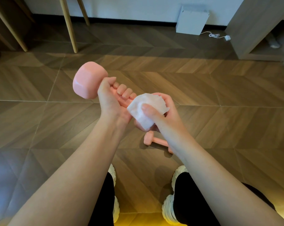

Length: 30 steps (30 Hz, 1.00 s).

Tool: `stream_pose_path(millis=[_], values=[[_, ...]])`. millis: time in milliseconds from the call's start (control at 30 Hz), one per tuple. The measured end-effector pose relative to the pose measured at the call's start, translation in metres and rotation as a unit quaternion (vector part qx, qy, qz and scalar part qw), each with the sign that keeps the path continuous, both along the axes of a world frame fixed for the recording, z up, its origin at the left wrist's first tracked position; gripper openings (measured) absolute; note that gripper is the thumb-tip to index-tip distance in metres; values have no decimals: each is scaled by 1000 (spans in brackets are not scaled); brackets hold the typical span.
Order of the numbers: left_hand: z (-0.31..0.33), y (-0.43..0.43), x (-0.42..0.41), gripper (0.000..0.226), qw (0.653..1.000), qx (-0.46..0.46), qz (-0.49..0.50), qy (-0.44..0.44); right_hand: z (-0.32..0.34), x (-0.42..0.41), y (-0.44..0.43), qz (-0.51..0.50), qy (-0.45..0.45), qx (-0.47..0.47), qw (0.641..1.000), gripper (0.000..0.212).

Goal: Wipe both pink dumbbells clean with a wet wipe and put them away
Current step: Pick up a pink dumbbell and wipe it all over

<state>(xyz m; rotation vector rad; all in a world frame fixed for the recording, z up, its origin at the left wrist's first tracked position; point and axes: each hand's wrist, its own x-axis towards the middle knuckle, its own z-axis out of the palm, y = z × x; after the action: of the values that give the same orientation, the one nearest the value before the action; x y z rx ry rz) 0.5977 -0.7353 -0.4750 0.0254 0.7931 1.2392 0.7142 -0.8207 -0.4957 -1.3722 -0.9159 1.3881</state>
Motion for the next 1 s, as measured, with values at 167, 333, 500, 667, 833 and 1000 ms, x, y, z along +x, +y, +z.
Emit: stream_pose_path(millis=[167,333,500,667,833,1000], values=[[1,2,-4,34,1000,19,6,-4,6,12,2,61,52,-26,996,52],[1,0,-3,35,999,39,-4,-3,5,11,3,77,181,-79,977,65],[1,1,0,30,1000,0,7,6,0,10,4,47,127,-36,990,73],[0,0,0,34,1000,4,6,24,-3,6,4,18,78,-27,996,69],[1,2,-5,34,1000,18,22,1,4,16,6,78,140,-3,987,65],[1,1,-6,35,1000,12,17,-3,-4,6,4,49,13,-14,999,66]])
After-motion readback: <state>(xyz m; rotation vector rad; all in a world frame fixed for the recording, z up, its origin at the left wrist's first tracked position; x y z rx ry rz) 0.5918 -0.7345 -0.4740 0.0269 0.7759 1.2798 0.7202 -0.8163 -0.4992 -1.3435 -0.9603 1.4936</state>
